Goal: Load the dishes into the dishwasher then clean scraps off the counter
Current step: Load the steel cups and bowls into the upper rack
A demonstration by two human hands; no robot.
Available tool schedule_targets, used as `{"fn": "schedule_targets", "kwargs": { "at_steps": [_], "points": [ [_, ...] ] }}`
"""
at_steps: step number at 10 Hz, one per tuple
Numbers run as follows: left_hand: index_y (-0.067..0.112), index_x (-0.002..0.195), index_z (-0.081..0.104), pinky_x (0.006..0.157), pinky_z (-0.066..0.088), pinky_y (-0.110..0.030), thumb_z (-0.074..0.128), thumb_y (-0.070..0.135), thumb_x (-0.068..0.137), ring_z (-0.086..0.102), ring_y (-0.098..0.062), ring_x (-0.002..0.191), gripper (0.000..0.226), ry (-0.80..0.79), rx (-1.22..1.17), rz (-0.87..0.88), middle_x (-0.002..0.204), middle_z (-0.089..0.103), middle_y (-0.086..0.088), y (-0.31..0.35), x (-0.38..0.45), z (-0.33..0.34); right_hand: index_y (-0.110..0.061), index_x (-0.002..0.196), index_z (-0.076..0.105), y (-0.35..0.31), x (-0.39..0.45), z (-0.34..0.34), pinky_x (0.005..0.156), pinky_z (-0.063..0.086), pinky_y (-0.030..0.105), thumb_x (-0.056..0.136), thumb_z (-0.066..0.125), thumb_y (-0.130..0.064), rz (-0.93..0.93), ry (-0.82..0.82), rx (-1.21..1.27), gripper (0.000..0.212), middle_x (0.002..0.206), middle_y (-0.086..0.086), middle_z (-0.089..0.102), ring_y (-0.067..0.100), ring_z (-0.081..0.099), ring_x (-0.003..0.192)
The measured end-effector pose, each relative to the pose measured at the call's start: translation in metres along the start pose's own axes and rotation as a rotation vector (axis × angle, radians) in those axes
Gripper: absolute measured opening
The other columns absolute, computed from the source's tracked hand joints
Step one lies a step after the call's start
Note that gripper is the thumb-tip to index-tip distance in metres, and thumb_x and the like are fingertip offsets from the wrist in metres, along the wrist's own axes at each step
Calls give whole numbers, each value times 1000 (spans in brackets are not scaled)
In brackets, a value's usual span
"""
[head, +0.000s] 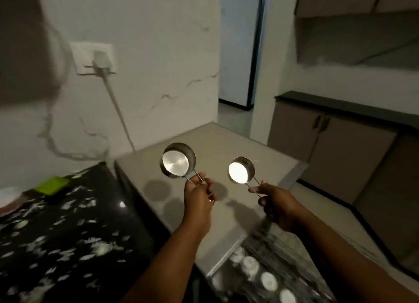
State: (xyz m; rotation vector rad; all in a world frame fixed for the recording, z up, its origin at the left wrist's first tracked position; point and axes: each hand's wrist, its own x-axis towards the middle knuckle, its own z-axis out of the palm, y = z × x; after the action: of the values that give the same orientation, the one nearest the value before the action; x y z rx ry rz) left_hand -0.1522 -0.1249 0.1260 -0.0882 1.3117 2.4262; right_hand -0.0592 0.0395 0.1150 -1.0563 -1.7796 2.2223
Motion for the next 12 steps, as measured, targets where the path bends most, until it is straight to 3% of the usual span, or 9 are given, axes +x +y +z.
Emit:
{"fn": "schedule_targets", "kwargs": {
  "at_steps": [2, 4, 6, 7, 8, 9, 10, 11, 12],
  "points": [
    [11, 89, 57, 35, 19, -16, 35, 29, 96, 27, -8, 35, 29, -82, 83, -369, 51, 39, 3, -141, -43, 113, -4, 98, 69, 38, -23, -187, 44, 18, 22, 102, 32, -37, 143, 70, 114, 49, 58, -2, 37, 10, 22, 49],
    [11, 99, 61, 36, 18, -16, 26, 48, 101, 26, -7, 34, 52, -57, 152, -566, 50, 36, 4, -232, -57, 136, -4, 102, 67, 105, -17, -276, 47, 17, 24, 103, 31, -36, 285, 209, 93, 48, 54, -3, 31, 10, 20, 47],
    [23, 71, 50, 55, 45, -19, 42, 29, 102, 50, -21, 42, 32, 86, 299, -645, 52, 44, 4, -284, -45, 110, -7, 110, 60, 169, 3, -282, 54, 26, 27, 94, 50, -22, 393, 236, 41, 25, 83, 4, 44, 15, 36, 65],
    [14, 71, 45, 54, 38, -20, 35, 20, 103, 44, -10, 54, 34, 99, 447, -645, 64, 47, 0, -311, -29, 86, -12, 118, 57, 195, 13, -279, 64, 38, 30, 95, 52, -27, 404, 258, -8, 28, 115, 6, 52, 22, 48, 96],
    [9, 81, 51, 61, 45, -22, 39, 7, 100, 55, -12, 64, 22, 127, 512, -659, 77, 56, -5, -337, -15, 66, -11, 110, 61, 211, 22, -274, 83, 44, 34, 99, 47, -20, 353, 172, -259, 20, 124, 18, 56, 35, 53, 109],
    [10, 100, 53, 64, 47, -25, 35, 15, 102, 61, -15, 76, 19, 134, 424, -697, 101, 63, -9, -354, 3, 58, -23, 87, 55, 231, 34, -260, 81, 40, 23, 100, 44, -18, 314, 115, -424, 18, 107, 13, 57, 23, 54, 98],
    [10, 106, 57, 62, 41, -21, 38, 15, 101, 57, -12, 77, 21, 163, 385, -732, 103, 61, -3, -370, 23, 52, -18, 93, 59, 246, 50, -244, 79, 41, 24, 98, 43, -29, 281, 109, -544, 20, 105, 12, 59, 18, 56, 95],
    [14, 88, 57, 55, 42, -17, 48, 15, 97, 50, -7, 65, 14, 151, 497, -702, 82, 56, 1, -387, 35, 48, -13, 112, 61, 256, 65, -228, 79, 41, 28, 97, 50, -33, 251, 110, -720, 27, 117, 13, 62, 27, 59, 108],
    [7, 86, 58, 59, 51, -27, 62, 8, 89, 57, -16, 71, 5, 218, 465, -659, 83, 59, -9, -405, 43, 39, -16, 97, 55, 273, 78, -221, 73, 42, 29, 94, 56, -28, 238, 232, -672, 12, 108, 14, 65, 30, 61, 102]
  ]
}}
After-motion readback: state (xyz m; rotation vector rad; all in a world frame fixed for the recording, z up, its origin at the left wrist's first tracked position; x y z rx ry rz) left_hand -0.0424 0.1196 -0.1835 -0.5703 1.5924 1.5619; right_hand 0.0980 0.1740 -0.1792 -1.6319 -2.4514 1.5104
